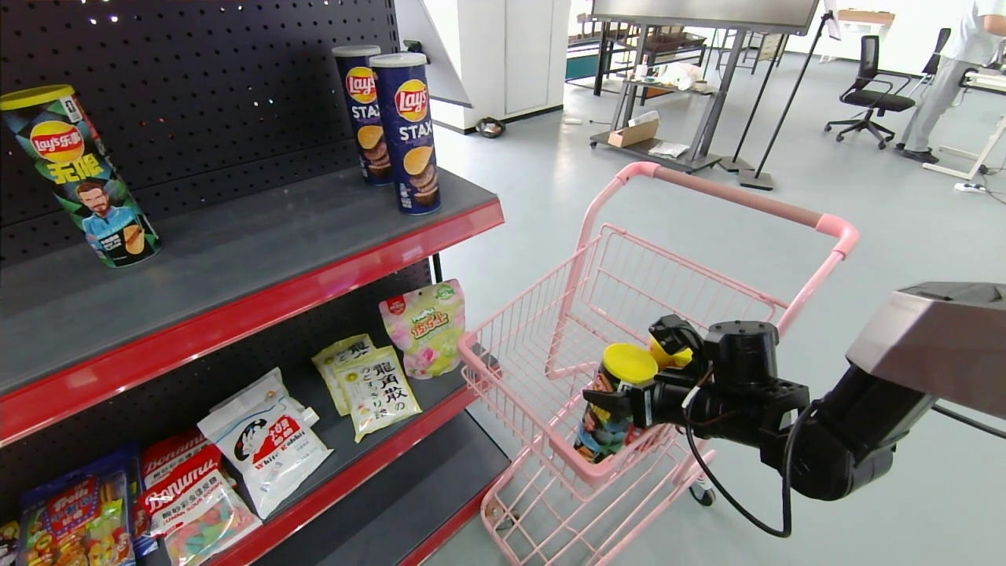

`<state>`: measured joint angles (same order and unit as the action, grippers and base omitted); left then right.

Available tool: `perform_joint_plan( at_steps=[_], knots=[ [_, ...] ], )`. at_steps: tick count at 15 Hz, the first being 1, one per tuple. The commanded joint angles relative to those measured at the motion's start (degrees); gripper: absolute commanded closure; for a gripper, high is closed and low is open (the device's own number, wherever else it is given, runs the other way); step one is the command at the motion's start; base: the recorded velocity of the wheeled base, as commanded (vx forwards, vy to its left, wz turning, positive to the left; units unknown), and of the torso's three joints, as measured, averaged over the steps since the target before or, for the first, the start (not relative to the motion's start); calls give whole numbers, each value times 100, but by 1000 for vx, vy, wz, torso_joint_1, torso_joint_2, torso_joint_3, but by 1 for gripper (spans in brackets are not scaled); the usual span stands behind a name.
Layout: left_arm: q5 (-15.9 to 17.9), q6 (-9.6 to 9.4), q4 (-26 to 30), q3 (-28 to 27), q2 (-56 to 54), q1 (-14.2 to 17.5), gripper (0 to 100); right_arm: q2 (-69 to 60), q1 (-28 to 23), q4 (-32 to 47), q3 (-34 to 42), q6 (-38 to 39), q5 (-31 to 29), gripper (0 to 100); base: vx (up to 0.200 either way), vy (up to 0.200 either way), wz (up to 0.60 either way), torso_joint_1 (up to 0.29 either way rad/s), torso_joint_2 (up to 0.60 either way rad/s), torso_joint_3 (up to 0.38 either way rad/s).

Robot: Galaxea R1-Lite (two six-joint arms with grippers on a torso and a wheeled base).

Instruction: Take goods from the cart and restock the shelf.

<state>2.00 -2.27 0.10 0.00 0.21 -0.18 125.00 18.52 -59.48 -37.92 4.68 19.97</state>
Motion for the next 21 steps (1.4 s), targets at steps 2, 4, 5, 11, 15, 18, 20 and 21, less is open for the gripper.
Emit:
perform_joint_plan(
  at_steps=[2, 4, 5, 11, 15, 18, 20, 21],
  knots=[
    [2, -2, -1, 0, -3, 1, 0, 51, 20, -2, -101, 6, -54, 0, 0, 0, 0, 0, 0, 0],
    [2, -2, -1, 0, -3, 1, 0, 59, 47, -2, -101, 6, -54, 0, 0, 0, 0, 0, 0, 0],
    [2, -2, -1, 0, -3, 1, 0, 68, 91, -2, -110, 6, -81, 0, 0, 0, 0, 0, 0, 0],
    [2, -2, -1, 0, -3, 1, 0, 130, 214, -11, -101, 6, -230, 100, 0, 0, 0, 0, 0, 0],
    [2, -2, -1, 0, -3, 1, 0, 68, 363, -55, -101, 6, -292, 100, 0, 0, 0, 0, 0, 0],
    [2, -2, -1, 0, -3, 1, 0, -275, 653, -231, -154, 68, -564, 100, 0, 0, 0, 0, 0, 0],
    [2, -2, -1, 0, -3, 1, 0, -626, 723, -213, -365, 59, -881, 100, 0, 0, 0, 0, 0, 0],
    [2, -2, -1, 0, -3, 1, 0, -925, 785, -117, -488, 50, -933, 100, 0, 0, 0, 0, 0, 0]
  ],
)
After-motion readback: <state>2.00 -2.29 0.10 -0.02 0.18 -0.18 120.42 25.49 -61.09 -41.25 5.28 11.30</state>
